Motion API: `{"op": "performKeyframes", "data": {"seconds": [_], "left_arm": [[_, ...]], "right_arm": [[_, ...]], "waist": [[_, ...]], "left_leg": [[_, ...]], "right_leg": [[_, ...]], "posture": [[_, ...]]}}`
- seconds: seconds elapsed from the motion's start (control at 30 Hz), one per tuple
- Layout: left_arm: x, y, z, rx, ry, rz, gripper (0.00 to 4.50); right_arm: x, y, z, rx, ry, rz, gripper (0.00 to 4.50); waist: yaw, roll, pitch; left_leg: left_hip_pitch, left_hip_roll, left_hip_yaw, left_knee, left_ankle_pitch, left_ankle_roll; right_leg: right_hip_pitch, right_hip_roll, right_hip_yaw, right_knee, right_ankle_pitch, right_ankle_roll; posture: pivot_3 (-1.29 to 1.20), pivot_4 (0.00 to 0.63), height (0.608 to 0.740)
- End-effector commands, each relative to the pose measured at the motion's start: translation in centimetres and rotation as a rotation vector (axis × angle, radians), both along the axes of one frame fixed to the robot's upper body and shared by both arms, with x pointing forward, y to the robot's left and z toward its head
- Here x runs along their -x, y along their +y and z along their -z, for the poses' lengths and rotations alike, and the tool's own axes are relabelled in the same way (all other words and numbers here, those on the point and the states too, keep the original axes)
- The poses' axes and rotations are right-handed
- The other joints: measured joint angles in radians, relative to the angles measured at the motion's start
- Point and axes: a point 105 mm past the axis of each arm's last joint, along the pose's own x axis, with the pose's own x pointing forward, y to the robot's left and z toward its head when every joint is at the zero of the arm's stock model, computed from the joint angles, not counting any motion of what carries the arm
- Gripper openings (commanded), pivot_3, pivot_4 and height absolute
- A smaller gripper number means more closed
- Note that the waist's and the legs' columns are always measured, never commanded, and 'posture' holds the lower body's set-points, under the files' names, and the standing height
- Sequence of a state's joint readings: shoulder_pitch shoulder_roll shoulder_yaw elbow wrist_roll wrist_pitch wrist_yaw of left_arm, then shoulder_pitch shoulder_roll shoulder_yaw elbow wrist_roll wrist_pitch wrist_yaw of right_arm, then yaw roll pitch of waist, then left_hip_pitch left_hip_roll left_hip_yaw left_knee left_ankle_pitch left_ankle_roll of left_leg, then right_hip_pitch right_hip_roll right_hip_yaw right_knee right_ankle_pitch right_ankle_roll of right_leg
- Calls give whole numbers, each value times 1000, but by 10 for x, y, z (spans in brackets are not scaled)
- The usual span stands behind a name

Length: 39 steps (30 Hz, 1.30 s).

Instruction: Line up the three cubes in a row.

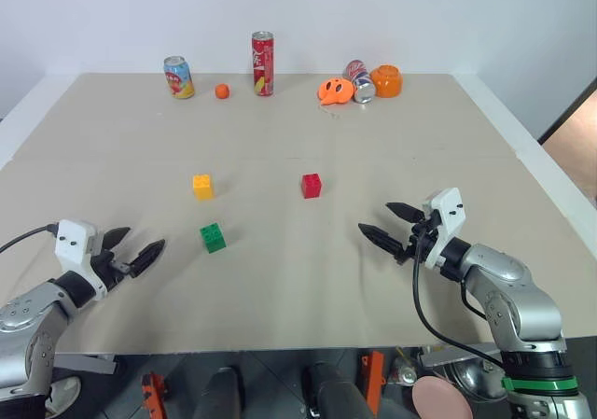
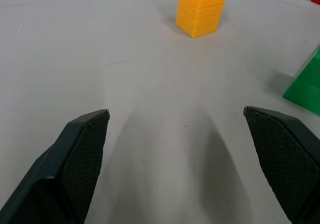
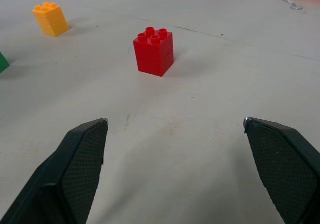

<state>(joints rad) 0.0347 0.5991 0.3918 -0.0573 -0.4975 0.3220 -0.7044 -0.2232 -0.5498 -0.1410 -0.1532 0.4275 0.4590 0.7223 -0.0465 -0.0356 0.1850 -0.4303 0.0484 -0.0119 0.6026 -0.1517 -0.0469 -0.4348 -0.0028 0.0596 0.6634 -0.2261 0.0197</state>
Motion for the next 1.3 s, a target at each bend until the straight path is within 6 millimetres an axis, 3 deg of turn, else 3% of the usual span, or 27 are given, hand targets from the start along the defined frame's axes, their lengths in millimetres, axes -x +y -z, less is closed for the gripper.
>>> {"op": "performKeyframes", "data": {"seconds": [0.03,0.17,0.37,0.53,0.77,1.0,1.3], "left_arm": [[0,2,-26,-25,-113,37,4451],[2,-3,-67,14,-243,172,4451],[13,-28,-91,-47,-247,413,4451],[27,-51,-83,-173,-191,618,4451],[34,-80,-62,-254,-183,772,4451],[36,-99,-61,-248,-207,804,4451],[39,-112,-68,-233,-221,819,4451]], "right_arm": [[-6,9,-18,1,-73,-26,4500],[-21,28,-32,19,-116,-45,4500],[-40,38,-43,103,-111,-47,4500],[-50,55,-37,195,-105,-59,4500],[-53,83,-28,219,-98,-73,4500],[-67,85,-17,196,-38,47,4500],[-70,100,-13,178,-31,69,4500]], "waist": [[-1,0,0],[-2,-1,1],[-2,-2,1],[-1,-2,1],[-1,-2,1],[-1,-2,1],[-1,-2,1]], "left_leg": [[0,0,0,0,0,0],[0,2,2,1,0,0],[0,3,4,1,1,0],[-1,3,5,0,0,0],[-1,5,5,-2,-1,0],[-1,6,6,1,0,0],[-1,7,6,1,0,0]], "right_leg": [[0,0,0,0,0,0],[-2,2,0,0,3,-1],[-2,3,2,0,3,-2],[-4,3,4,0,4,-1],[-5,6,4,1,4,-1],[-5,6,5,1,5,-1],[-5,8,6,1,6,-1]], "posture": [[0,150,740],[0,150,740],[0,150,740],[0,150,740],[0,150,740],[0,150,740],[0,150,740]]}}
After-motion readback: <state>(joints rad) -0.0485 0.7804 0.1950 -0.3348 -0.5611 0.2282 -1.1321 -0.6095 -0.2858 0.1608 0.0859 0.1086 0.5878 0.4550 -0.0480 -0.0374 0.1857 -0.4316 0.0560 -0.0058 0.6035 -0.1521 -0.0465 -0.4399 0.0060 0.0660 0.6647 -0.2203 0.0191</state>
